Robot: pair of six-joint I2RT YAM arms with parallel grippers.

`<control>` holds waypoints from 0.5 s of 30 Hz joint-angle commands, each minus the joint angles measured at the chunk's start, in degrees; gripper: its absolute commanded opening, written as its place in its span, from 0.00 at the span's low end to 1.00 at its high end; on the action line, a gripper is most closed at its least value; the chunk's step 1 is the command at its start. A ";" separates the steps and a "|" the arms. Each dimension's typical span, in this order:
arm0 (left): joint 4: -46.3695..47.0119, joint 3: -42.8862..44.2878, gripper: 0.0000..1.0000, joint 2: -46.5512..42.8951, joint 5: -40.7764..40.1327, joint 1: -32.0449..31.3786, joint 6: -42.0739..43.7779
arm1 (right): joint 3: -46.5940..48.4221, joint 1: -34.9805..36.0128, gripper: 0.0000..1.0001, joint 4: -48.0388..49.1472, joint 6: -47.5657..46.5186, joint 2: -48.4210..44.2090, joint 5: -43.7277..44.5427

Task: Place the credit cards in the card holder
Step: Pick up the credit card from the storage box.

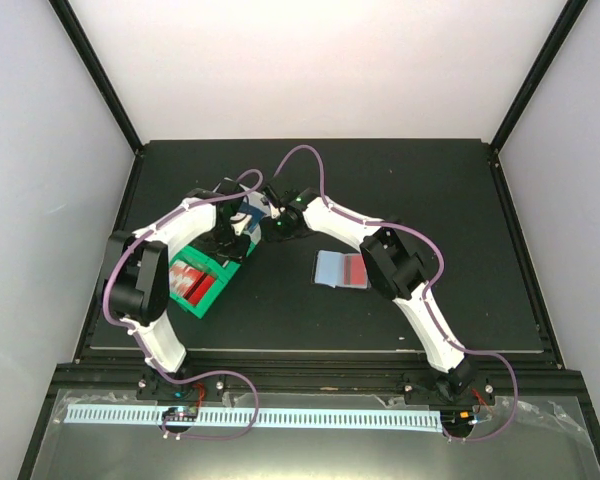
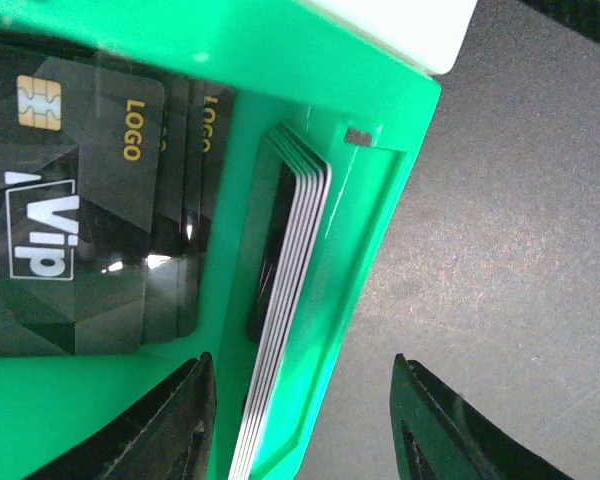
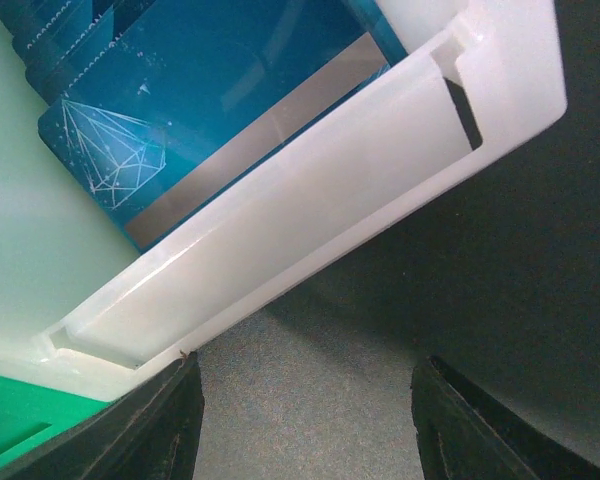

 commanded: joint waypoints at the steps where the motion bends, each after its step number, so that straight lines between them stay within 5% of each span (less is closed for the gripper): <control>1: -2.60 1.52 0.47 -2.24 -1.52 -0.28 -0.36 | 0.20 0.23 0.59 0.15 0.64 1.26 1.25; 8: -2.61 1.70 0.32 -2.11 -1.46 -0.28 -0.32 | 0.20 0.30 0.59 0.05 0.52 1.37 1.27; 15: -3.65 2.59 0.28 -3.09 -1.19 -0.28 -0.30 | 0.20 0.31 0.59 -0.07 0.64 1.50 1.35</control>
